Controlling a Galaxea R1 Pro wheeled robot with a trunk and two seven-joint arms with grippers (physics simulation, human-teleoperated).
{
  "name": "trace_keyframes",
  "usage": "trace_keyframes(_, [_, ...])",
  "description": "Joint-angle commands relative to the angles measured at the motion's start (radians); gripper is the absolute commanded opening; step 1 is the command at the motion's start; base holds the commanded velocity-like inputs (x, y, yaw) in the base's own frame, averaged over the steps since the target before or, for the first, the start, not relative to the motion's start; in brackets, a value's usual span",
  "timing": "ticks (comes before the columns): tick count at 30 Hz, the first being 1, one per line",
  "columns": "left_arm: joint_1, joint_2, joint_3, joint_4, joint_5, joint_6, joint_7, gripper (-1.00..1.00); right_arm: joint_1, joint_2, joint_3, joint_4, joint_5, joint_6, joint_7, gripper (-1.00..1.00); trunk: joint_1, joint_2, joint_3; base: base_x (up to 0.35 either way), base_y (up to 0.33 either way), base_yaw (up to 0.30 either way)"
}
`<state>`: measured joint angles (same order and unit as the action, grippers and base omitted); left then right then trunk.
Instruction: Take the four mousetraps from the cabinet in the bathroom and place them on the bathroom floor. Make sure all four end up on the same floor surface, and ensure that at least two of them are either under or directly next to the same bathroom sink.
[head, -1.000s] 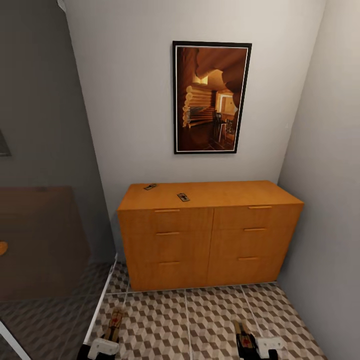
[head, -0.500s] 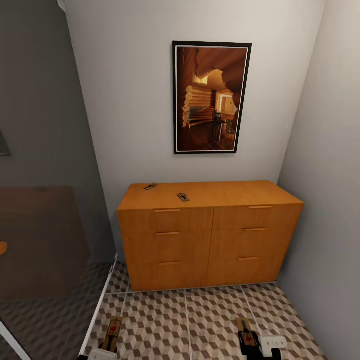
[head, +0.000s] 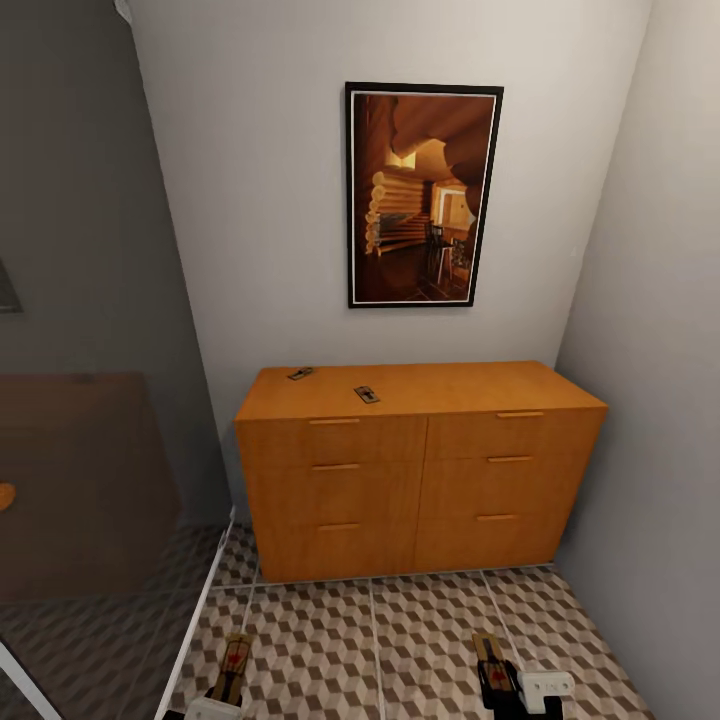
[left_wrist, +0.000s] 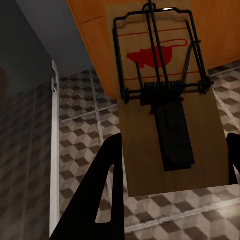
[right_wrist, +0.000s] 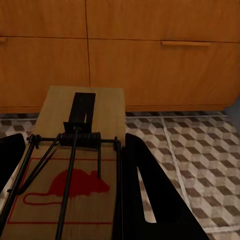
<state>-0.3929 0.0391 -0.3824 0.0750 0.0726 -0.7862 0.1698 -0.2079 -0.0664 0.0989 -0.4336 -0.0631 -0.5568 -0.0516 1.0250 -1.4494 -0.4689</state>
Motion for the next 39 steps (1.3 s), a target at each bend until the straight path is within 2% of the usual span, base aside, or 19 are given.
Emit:
trace_keyframes(1, [-0.001,-0.001,-0.009,0.003,0.006,-0.005,0.003,-1.0,-0.001,-0.001,0.008,0.001,-0.008,-0.004,-0.005,-1.0,0.0,-0.001,-0.001,0.0,0.0,0.0])
trace_keyframes(11, [-0.001,-0.001,-0.009,0.003,0.006,-0.004,0.004,-1.0,-0.001,-0.001,0.007,0.003,-0.009,-0.005,-0.006,-1.0,0.0,-0.001,-0.001,-0.027,0.0,0.0])
trace_keyframes(27, [-0.001,-0.002,-0.009,0.003,0.006,-0.004,0.004,-1.0,-0.001,0.002,0.007,0.001,-0.009,-0.005,-0.007,-1.0,0.0,-0.001,-0.001,-0.292,0.0,0.0])
trace_keyframes(39, [-0.001,-0.002,-0.008,0.003,0.006,-0.004,0.004,-1.0,-0.001,0.004,0.007,0.002,-0.009,-0.005,-0.008,-1.0,0.0,-0.001,-0.007,-0.025,0.0,0.1])
